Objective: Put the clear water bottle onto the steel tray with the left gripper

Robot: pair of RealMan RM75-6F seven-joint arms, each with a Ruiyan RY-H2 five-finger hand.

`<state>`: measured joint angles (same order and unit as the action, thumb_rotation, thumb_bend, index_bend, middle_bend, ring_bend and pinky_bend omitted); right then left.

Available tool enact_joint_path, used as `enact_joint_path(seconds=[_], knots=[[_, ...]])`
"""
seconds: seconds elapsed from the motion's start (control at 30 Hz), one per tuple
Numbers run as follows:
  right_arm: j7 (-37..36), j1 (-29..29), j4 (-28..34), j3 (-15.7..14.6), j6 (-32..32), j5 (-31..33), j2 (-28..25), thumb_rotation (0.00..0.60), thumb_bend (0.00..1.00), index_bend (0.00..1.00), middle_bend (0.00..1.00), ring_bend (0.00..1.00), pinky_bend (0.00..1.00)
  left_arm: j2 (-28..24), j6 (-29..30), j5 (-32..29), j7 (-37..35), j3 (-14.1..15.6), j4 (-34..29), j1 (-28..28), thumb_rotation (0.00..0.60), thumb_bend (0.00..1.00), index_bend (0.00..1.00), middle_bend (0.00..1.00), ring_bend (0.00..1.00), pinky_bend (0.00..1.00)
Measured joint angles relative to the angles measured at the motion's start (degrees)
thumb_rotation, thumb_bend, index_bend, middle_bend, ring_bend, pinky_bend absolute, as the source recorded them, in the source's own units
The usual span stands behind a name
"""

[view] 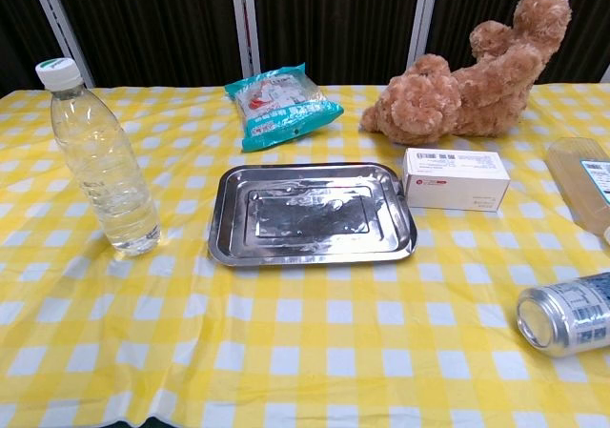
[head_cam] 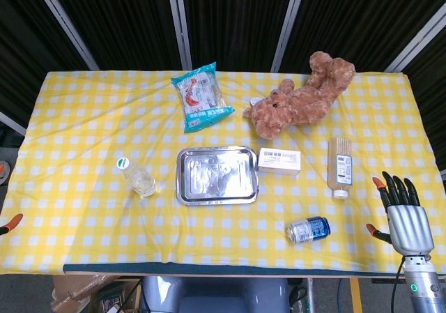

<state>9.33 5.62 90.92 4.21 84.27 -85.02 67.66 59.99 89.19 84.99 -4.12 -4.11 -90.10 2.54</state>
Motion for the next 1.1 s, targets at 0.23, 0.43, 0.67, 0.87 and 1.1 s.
enact_joint_path(seconds=[0.23,0.43,0.67,0.87,1.1], knots=[[0.4,-0.7,0.5,0.0,1.0,0.2,-0.5,0.600,0.05,0.12,0.00,0.01,0.00,0.1,-0.7,0.0,-0.2,0.0,-0.1,0.4,0.600,0.22,0.01,0.00,0.00,0.02],[-0.3,-1.0,0.6,-0.1,1.5,-0.1,-0.8,0.600,0.05,0.12,0.00,0.01,0.00,0.4,-0.8,0.3,-0.4,-0.1,-0.3,0.7,0.600,0.22,0.01,0.00,0.00,0.02],[-0.2,-1.0,0.7,-0.3,1.3,-0.4,-1.0,0.600,0.05,0.12,0.00,0.01,0.00,0.5,-1.9,-0.5,-2.0,-0.2,0.5,1.0,0.600,0.22,0.01,0.00,0.00,0.02],[-1.1,-1.3,0.9,-0.4,1.6,-0.5,-1.4,0.600,0.05,0.12,0.00,0.01,0.00,0.6,-2.9,-0.7,-4.3,-0.2,1.2,1.3,0.600,0.22,0.01,0.00,0.00,0.02],[-1.6,-1.4,1.0,-0.2,1.7,-0.4,-1.6,0.600,0.05,0.12,0.00,0.01,0.00,1.3,-2.9,-1.0,-4.2,-0.5,1.3,1.6,0.600,0.20,0.01,0.03,0.00,0.02]])
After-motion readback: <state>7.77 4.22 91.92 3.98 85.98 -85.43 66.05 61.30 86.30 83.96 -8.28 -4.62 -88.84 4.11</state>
